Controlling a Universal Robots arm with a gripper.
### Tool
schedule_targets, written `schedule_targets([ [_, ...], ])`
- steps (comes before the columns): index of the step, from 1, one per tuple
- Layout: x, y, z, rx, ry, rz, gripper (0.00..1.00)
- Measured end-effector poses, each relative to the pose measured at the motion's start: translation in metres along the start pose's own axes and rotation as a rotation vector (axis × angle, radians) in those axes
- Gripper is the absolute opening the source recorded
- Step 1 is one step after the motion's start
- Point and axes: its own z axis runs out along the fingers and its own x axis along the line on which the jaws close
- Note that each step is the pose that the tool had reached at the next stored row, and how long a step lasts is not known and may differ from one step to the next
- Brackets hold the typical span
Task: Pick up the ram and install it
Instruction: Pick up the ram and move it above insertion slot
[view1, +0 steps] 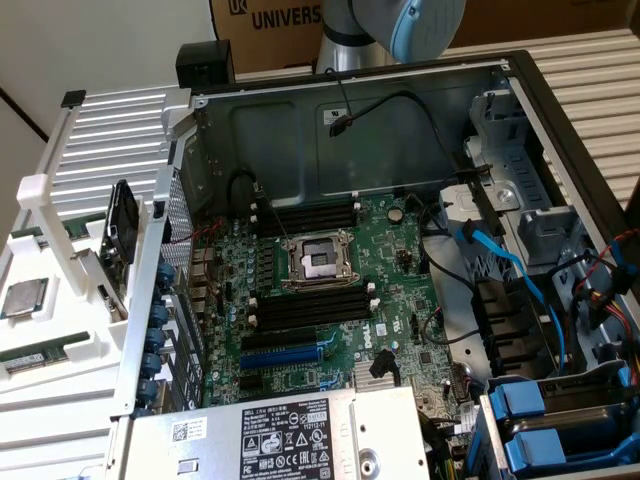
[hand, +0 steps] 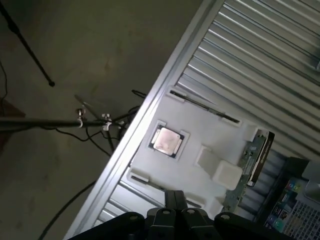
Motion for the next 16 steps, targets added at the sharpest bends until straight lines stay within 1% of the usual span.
schedule_targets([
  [16,0.0000,0.0000,0.0000,-0.0029,0.0071,-0.293,0.11],
])
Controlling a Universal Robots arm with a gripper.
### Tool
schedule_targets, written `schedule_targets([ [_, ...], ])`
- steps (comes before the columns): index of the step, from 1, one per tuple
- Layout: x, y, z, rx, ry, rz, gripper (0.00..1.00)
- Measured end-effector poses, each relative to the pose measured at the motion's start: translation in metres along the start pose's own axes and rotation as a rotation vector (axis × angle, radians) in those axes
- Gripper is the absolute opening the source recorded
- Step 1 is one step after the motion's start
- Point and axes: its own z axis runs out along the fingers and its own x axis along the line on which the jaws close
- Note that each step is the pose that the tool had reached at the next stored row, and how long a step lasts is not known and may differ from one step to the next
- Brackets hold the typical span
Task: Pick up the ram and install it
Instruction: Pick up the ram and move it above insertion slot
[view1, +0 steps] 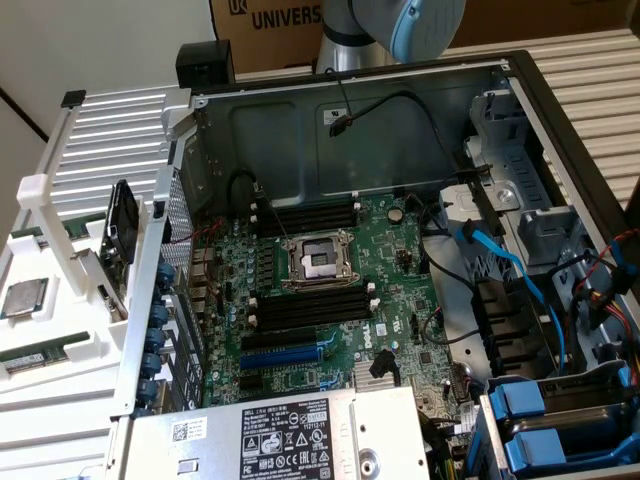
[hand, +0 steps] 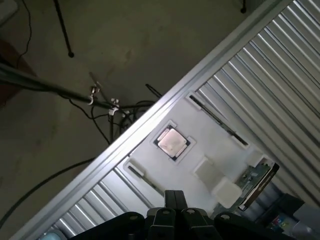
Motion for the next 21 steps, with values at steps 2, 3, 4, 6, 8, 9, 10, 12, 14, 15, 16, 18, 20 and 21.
schedule_targets([
  [2,0.0000,0.0000,0.0000,-0.0003,0.0008,-0.035,0.11],
  [3,0.0000,0.0000,0.0000,-0.0005,0.0013,-0.054,0.11],
  [4,0.0000,0.0000,0.0000,-0.0007,0.0017,-0.072,0.11],
  [6,0.0000,0.0000,0.0000,-0.0010,0.0026,-0.108,0.11],
  [8,0.0000,0.0000,0.0000,-0.0014,0.0035,-0.144,0.11],
  [9,0.0000,0.0000,0.0000,-0.0015,0.0040,-0.163,0.11],
  [10,0.0000,0.0000,0.0000,-0.0017,0.0043,-0.181,0.11],
  [12,0.0000,0.0000,0.0000,-0.0020,0.0052,-0.217,0.11],
  [14,0.0000,-0.0001,0.0000,-0.0024,0.0061,-0.254,0.11],
  [15,0.0000,0.0000,0.0000,-0.0026,0.0065,-0.272,0.11],
  [16,0.0000,0.0000,0.0000,-0.0027,0.0070,-0.290,0.11],
  [18,0.0000,0.0000,0.0000,-0.0032,0.0083,-0.344,0.11],
  [20,0.0000,0.0000,-0.0001,-0.0015,0.0080,-0.381,0.11],
  [21,0.0000,0.0000,-0.0001,0.0027,0.0057,-0.398,0.11],
])
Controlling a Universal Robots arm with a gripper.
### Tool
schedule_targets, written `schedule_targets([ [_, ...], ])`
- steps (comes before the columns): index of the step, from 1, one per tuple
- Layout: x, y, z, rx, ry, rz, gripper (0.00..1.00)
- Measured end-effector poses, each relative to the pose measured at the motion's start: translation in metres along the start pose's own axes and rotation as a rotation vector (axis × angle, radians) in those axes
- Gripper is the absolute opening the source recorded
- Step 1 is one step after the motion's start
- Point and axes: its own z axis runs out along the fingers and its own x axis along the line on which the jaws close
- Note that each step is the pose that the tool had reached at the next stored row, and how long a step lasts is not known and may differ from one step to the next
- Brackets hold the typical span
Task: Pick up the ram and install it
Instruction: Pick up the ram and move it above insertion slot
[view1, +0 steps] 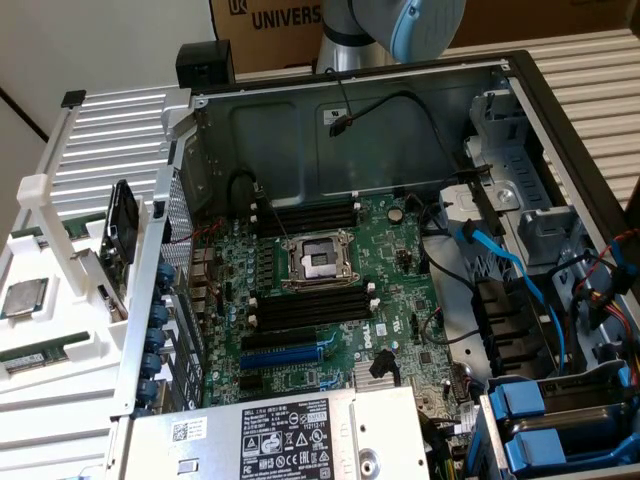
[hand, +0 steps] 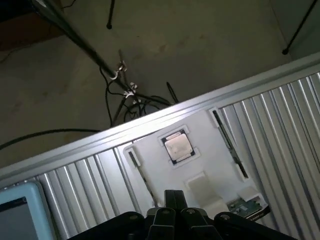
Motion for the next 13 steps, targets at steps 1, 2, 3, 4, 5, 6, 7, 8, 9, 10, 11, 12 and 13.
schedule_targets([
  [1,0.0000,0.0000,0.0000,0.0070,-0.0022,-0.016,0.11],
  [2,0.0000,0.0000,0.0001,0.0158,-0.0052,-0.031,0.11],
  [3,0.0000,0.0000,0.0001,0.0252,-0.0082,-0.044,0.11],
  [4,0.0000,-0.0001,0.0000,0.0412,-0.0136,-0.070,0.11],
  [5,0.0001,-0.0001,0.0001,0.0452,-0.0149,-0.080,0.11],
  [6,0.0000,-0.0001,0.0000,0.0464,-0.0154,-0.089,0.11],
  [7,0.0000,-0.0001,0.0001,0.0466,-0.0155,-0.093,0.11],
  [8,0.0000,0.0000,0.0002,0.0468,-0.0156,-0.097,0.11],
  [9,0.0000,0.0000,0.0002,0.0469,-0.0157,-0.097,0.11],
  [10,0.0000,0.0000,0.0001,0.0468,-0.0156,-0.097,0.11],
  [11,0.0000,0.0000,0.0002,0.0467,-0.0156,-0.098,0.11],
  [12,0.0000,0.0000,0.0002,0.0464,-0.0158,-0.116,0.11],
  [13,0.0000,0.0001,0.0001,0.0460,-0.0158,-0.134,0.11],
])
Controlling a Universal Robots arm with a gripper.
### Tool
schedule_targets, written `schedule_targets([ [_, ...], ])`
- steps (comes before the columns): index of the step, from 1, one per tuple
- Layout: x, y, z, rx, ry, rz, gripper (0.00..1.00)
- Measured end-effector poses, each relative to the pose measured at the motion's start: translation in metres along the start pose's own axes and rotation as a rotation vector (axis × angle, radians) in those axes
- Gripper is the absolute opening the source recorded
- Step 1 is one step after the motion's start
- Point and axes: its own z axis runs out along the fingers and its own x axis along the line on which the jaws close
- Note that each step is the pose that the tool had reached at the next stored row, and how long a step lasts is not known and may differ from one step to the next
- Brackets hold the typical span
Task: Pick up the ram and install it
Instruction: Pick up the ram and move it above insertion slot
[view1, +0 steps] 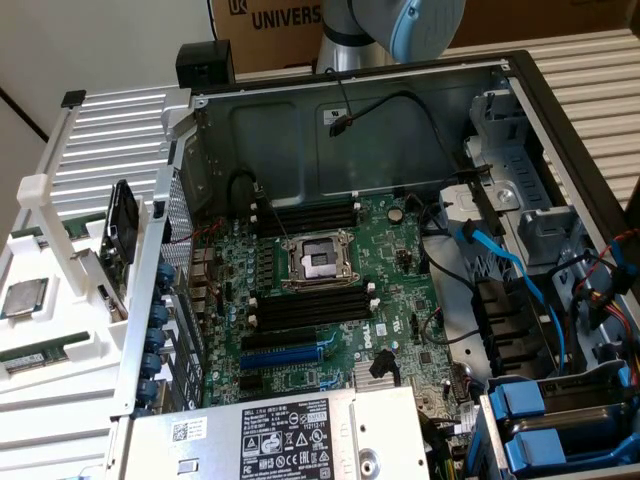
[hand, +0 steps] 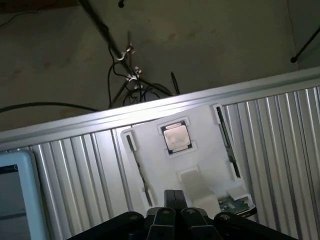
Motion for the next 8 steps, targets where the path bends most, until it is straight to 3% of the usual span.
schedule_targets([
  [4,0.0001,0.0000,0.0003,-0.0024,-0.0028,-0.092,0.11],
  [8,0.0004,0.0000,0.0025,0.0064,-0.0067,-0.158,0.11],
])
